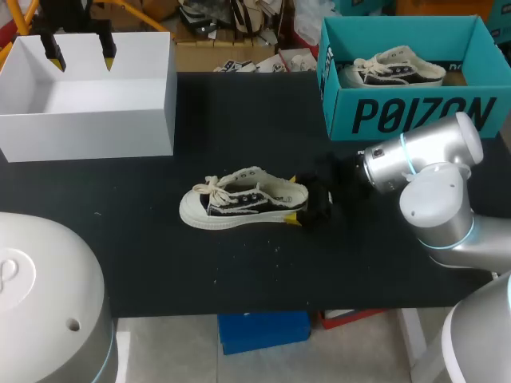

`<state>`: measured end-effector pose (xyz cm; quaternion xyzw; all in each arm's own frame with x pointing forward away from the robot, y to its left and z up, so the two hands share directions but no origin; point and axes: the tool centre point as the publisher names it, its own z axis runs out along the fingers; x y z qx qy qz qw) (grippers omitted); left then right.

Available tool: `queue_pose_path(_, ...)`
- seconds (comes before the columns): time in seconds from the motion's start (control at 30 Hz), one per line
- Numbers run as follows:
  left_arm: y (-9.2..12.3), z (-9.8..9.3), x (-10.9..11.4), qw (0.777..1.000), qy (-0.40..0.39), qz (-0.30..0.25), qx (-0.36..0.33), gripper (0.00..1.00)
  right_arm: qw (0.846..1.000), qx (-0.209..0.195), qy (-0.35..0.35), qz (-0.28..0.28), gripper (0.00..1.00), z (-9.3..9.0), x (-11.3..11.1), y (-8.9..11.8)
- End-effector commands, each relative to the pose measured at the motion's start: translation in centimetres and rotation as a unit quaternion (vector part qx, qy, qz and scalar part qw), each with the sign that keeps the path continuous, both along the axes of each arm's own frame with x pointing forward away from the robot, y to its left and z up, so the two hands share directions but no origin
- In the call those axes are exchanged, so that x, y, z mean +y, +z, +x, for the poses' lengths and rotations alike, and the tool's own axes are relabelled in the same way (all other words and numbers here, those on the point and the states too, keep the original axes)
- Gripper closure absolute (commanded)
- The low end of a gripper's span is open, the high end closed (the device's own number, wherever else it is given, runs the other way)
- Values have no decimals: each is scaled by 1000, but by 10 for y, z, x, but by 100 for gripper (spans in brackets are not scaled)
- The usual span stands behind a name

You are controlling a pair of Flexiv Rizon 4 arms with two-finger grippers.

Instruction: Take the shoe out of the shoebox, open the shoe tongue, remove and reinsert the insole, then place the shoe into the shoebox

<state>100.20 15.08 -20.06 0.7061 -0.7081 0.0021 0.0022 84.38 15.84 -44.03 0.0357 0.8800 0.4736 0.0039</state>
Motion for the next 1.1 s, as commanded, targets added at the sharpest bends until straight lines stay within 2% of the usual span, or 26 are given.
queue_pose_path(0.03, 0, 0, -1, 1000, 1, 2, 1, 0, 1000, 1, 0, 0, 100, 2, 2, -1)
queue_pose_path(0.47, 0, 0, -1, 1000, 1, 2, 1, 0, 1000, 1, 0, 0, 100, 2, 2, -1)
queue_pose_path(0.53, 1, -4, -5, 1000, -2, 18, -5, 0, 1000, 1, 0, 0, 100, 2, 2, -1)
queue_pose_path(0.67, 3, -13, -16, 999, 10, 53, -4, 0, 1000, 1, 0, 0, 100, 2, 2, -1)
queue_pose_path(0.87, 4, -31, -42, 998, 6, 58, 9, 0, 1000, 1, 0, 0, 100, 2, 2, -1)
queue_pose_path(1.1, -2, -61, -81, 998, -21, 61, 23, 0, 1000, 1, 0, 0, 100, 2, 2, -1)
